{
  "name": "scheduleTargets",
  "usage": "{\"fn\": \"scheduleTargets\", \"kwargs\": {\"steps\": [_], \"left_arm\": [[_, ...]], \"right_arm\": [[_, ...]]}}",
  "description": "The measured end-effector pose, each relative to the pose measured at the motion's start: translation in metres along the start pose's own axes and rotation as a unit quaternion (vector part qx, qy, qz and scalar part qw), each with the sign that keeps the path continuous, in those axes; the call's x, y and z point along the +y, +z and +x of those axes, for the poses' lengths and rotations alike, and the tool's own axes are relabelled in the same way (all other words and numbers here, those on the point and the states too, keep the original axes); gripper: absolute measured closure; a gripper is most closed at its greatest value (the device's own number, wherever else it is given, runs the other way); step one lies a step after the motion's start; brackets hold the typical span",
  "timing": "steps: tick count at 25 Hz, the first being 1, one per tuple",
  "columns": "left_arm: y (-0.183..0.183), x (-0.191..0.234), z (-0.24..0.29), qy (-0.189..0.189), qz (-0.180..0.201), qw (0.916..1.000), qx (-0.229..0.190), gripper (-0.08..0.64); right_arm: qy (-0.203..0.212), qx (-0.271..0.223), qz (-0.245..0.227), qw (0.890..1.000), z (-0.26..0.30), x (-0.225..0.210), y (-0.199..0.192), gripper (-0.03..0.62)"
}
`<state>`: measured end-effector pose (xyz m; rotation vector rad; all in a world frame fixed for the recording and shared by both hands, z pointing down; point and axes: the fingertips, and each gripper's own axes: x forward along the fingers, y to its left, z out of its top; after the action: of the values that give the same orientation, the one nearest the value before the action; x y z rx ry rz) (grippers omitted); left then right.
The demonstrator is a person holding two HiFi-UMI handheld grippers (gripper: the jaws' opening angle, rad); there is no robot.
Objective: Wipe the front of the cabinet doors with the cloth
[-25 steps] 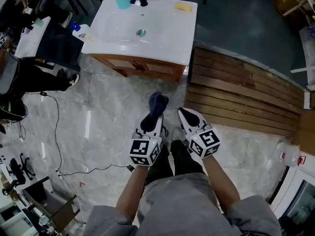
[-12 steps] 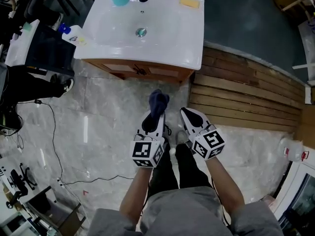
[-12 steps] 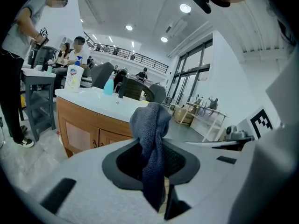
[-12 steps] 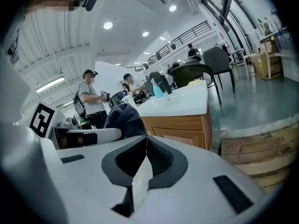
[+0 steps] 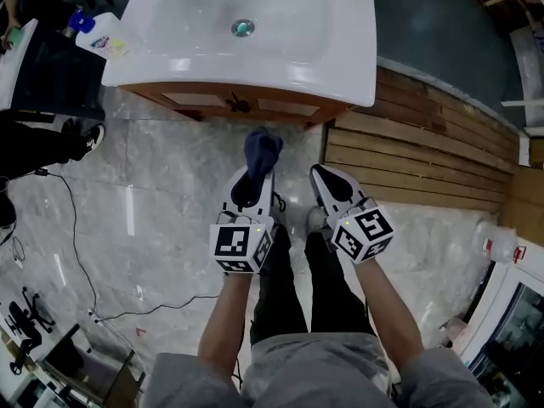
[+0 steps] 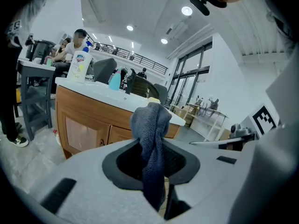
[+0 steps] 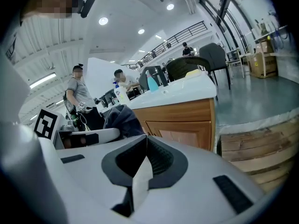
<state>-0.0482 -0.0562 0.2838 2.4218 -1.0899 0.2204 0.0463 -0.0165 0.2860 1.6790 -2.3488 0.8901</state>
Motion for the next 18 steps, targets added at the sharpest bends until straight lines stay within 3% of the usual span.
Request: {"fn": "scheduleTargets", "kwargs": {"steps": [6,18], "left_arm": [[-0.013,0.029,0.019,0.019,-0.013,0.9995,-0.022,0.472],[-0.044,0.031,0.043,0.064,-0.034,0.9958,-0.056,0.474]], "right_arm": [[0.01,0.009,-0.009,1.0,0.03,-0.012,-0.014,0.58],[0.051,0.009,-0.027,0.998,0.066,-0.035,-0.025,0.58]]}}
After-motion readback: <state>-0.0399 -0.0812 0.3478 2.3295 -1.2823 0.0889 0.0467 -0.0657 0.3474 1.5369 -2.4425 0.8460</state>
